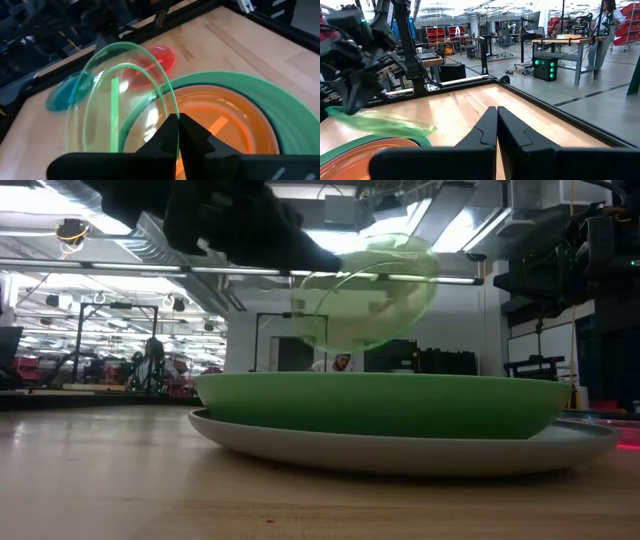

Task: Stack plastic plates
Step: Stack the light green plate on top of the orange plate

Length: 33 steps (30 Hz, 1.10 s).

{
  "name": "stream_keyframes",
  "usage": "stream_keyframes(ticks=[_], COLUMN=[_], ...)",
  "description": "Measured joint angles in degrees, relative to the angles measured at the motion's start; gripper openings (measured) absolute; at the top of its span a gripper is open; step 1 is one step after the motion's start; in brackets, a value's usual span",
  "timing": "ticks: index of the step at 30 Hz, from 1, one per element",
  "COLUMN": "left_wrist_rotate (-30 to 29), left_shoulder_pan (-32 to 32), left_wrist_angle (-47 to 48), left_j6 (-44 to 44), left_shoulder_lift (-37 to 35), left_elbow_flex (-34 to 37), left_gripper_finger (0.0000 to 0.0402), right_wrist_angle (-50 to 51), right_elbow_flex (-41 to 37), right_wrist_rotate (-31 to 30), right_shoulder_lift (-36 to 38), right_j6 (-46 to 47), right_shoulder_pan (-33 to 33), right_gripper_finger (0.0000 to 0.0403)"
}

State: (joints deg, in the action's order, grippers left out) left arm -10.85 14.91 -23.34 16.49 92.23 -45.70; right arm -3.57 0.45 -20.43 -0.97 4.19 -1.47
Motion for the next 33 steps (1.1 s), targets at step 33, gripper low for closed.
stream_keyframes(ticks=[33], left_wrist_rotate=[2.1], left_shoulder_pan=[2.1], left_wrist_angle=[4.8], left_j6=[-11.8], left_shoulder_lift=[10.6], left_elbow_flex=[-5.6], left_gripper_finger=[0.0075], right_wrist_angle=[0.9], right_elbow_flex=[-0.1], right_wrist_rotate=[15.1], right_shoulder_lift=[0.0], right_j6=[8.0], right_shoulder_pan=[0.0], right_gripper_finger=[0.0005])
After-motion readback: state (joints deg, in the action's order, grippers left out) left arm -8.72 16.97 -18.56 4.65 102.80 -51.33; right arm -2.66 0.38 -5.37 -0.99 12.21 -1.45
